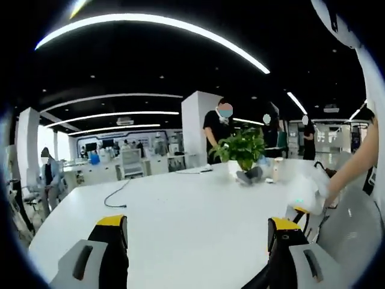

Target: Press the specified remote control buttons in sequence, fully releasing each button before pressing the next.

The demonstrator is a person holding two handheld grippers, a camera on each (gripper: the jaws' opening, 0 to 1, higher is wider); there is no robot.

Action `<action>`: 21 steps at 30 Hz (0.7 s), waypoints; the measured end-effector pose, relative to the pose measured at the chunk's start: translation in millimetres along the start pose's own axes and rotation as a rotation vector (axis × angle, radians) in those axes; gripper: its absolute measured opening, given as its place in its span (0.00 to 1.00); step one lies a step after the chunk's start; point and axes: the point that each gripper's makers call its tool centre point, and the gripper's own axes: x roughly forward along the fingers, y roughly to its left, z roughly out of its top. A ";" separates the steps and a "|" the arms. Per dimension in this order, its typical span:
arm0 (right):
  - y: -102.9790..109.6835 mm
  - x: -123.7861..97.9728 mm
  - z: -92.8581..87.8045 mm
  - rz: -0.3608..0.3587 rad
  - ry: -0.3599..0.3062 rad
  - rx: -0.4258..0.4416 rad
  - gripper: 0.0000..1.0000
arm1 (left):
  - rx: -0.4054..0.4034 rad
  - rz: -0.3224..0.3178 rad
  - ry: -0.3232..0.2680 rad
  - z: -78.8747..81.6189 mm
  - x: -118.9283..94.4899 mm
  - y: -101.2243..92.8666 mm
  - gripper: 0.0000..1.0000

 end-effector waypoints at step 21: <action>0.5 -0.5 0.4 -0.005 -0.011 0.003 0.22 | -0.110 0.196 -0.080 -3.9 -41.0 24.4 1.00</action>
